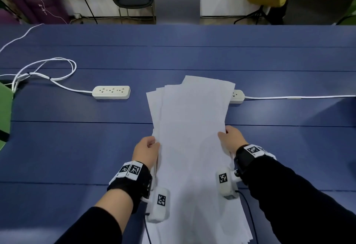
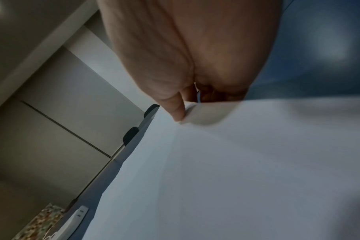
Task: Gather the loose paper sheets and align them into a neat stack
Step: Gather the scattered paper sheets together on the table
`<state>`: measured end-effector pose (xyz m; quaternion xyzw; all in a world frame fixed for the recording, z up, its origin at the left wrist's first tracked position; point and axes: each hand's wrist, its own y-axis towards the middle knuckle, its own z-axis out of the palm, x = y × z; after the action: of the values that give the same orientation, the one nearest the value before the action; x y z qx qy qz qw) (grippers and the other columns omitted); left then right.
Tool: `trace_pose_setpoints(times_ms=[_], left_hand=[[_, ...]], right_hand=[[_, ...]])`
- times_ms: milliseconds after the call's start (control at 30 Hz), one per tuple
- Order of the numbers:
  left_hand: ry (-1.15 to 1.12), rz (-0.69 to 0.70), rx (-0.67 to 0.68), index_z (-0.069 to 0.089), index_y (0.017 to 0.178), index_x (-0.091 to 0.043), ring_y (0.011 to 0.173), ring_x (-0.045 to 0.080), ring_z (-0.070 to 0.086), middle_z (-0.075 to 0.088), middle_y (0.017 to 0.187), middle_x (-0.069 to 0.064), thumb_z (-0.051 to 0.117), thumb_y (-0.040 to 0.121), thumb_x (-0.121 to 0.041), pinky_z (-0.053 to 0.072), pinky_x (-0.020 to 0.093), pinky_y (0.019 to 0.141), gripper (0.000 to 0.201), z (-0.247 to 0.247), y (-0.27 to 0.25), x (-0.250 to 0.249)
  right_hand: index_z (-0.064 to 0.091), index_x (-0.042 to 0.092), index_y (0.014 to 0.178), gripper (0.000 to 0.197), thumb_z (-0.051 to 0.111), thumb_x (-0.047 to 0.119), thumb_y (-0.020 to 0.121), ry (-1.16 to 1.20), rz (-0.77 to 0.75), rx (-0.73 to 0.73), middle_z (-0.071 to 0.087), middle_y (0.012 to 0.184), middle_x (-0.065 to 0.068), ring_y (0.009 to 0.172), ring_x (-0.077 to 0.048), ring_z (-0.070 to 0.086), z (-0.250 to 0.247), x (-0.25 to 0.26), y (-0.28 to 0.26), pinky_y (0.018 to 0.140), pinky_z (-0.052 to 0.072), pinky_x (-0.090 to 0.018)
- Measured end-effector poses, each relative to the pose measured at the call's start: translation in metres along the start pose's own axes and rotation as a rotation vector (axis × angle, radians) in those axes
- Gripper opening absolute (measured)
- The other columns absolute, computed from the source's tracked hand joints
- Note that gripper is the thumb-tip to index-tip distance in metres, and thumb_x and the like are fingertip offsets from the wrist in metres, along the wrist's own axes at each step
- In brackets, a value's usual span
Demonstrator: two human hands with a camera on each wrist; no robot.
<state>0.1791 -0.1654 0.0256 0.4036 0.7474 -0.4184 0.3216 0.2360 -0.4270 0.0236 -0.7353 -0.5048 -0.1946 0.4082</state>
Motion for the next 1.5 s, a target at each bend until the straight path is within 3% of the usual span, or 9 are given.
trace_pose_setpoints(times_ms=[133, 200, 300, 533, 633, 833, 1000, 1133, 1500], left_hand=[[0.093, 0.065, -0.082, 0.042, 0.069, -0.024, 0.075, 0.019, 0.042, 0.046, 0.069, -0.004, 0.053, 0.086, -0.010, 0.032, 0.026, 0.056, 0.024, -0.007, 0.020, -0.003], [0.151, 0.069, -0.011, 0.057, 0.082, -0.015, 0.073, 0.025, 0.049, 0.061, 0.079, 0.007, 0.049, 0.088, -0.012, 0.036, 0.029, 0.059, 0.010, -0.007, 0.024, -0.008], [0.153, 0.033, -0.010, 0.060, 0.106, -0.012, 0.081, 0.023, 0.056, 0.064, 0.095, 0.006, 0.050, 0.091, -0.015, 0.039, 0.027, 0.071, 0.018, -0.005, 0.028, -0.009], [0.173, 0.040, -0.093, 0.055, 0.081, -0.012, 0.072, 0.021, 0.050, 0.055, 0.074, -0.001, 0.055, 0.089, -0.015, 0.038, 0.027, 0.060, 0.008, -0.010, 0.032, -0.001], [0.175, 0.009, -0.121, 0.057, 0.080, -0.015, 0.075, 0.022, 0.052, 0.056, 0.074, -0.002, 0.057, 0.087, -0.015, 0.037, 0.028, 0.071, 0.007, -0.016, 0.035, 0.003], [0.142, -0.006, -0.159, 0.058, 0.089, -0.019, 0.072, 0.016, 0.054, 0.058, 0.077, -0.003, 0.059, 0.086, -0.015, 0.037, 0.025, 0.066, 0.006, -0.016, 0.035, 0.002], [0.164, 0.013, -0.140, 0.059, 0.086, -0.018, 0.065, 0.007, 0.053, 0.058, 0.074, -0.007, 0.064, 0.084, -0.026, 0.038, 0.020, 0.056, 0.010, -0.010, 0.034, -0.002], [0.196, 0.026, -0.169, 0.058, 0.081, -0.020, 0.068, 0.016, 0.056, 0.061, 0.075, -0.005, 0.064, 0.083, -0.027, 0.042, 0.027, 0.065, 0.009, -0.006, 0.035, -0.002], [0.133, 0.060, -0.096, 0.060, 0.071, -0.017, 0.063, 0.016, 0.053, 0.062, 0.071, 0.000, 0.066, 0.083, -0.019, 0.041, 0.024, 0.058, 0.014, -0.010, 0.037, 0.002]], right_hand=[[0.059, -0.009, 0.105, 0.026, 0.041, 0.003, 0.090, -0.031, 0.028, -0.070, 0.059, 0.094, -0.018, 0.082, -0.027, 0.050, 0.006, 0.003, 0.009, 0.070, 0.037, -0.030], [0.061, -0.006, 0.112, 0.032, 0.038, -0.001, 0.090, -0.017, 0.050, -0.104, 0.062, 0.101, -0.018, 0.090, -0.031, 0.055, 0.007, 0.000, 0.010, 0.074, 0.038, -0.029], [0.065, 0.000, 0.113, 0.035, 0.040, -0.002, 0.088, 0.064, 0.104, -0.180, 0.066, 0.114, -0.018, 0.102, -0.034, 0.060, 0.007, -0.004, 0.012, 0.080, 0.044, -0.030], [0.063, 0.015, 0.087, 0.022, 0.045, 0.003, 0.085, 0.109, 0.132, -0.289, 0.065, 0.098, -0.008, 0.093, -0.031, 0.059, -0.003, -0.016, 0.007, 0.082, 0.047, -0.032], [0.058, 0.017, 0.073, 0.022, 0.048, 0.000, 0.083, -0.021, 0.102, -0.190, 0.062, 0.090, -0.007, 0.085, -0.027, 0.056, -0.011, -0.023, 0.005, 0.078, 0.046, -0.031], [0.048, 0.009, 0.065, 0.025, 0.059, -0.005, 0.082, -0.104, 0.281, 0.343, 0.056, 0.060, -0.013, 0.055, -0.019, 0.051, -0.034, -0.006, 0.005, 0.046, 0.042, -0.024], [0.064, 0.002, 0.075, 0.011, 0.057, 0.011, 0.076, 0.029, 0.022, -0.049, 0.062, 0.075, -0.011, 0.071, -0.024, 0.052, -0.025, -0.007, 0.041, 0.074, 0.051, -0.041], [0.047, 0.013, 0.055, 0.016, 0.049, 0.026, 0.064, 0.188, 0.091, -0.091, 0.044, 0.063, -0.014, 0.065, -0.026, 0.038, -0.012, -0.017, 0.077, 0.063, 0.036, -0.038], [0.030, 0.015, 0.057, 0.038, 0.053, 0.004, 0.085, 0.054, 0.031, -0.282, 0.038, 0.060, -0.005, 0.068, -0.025, 0.037, -0.031, 0.010, 0.076, 0.065, 0.032, -0.031]])
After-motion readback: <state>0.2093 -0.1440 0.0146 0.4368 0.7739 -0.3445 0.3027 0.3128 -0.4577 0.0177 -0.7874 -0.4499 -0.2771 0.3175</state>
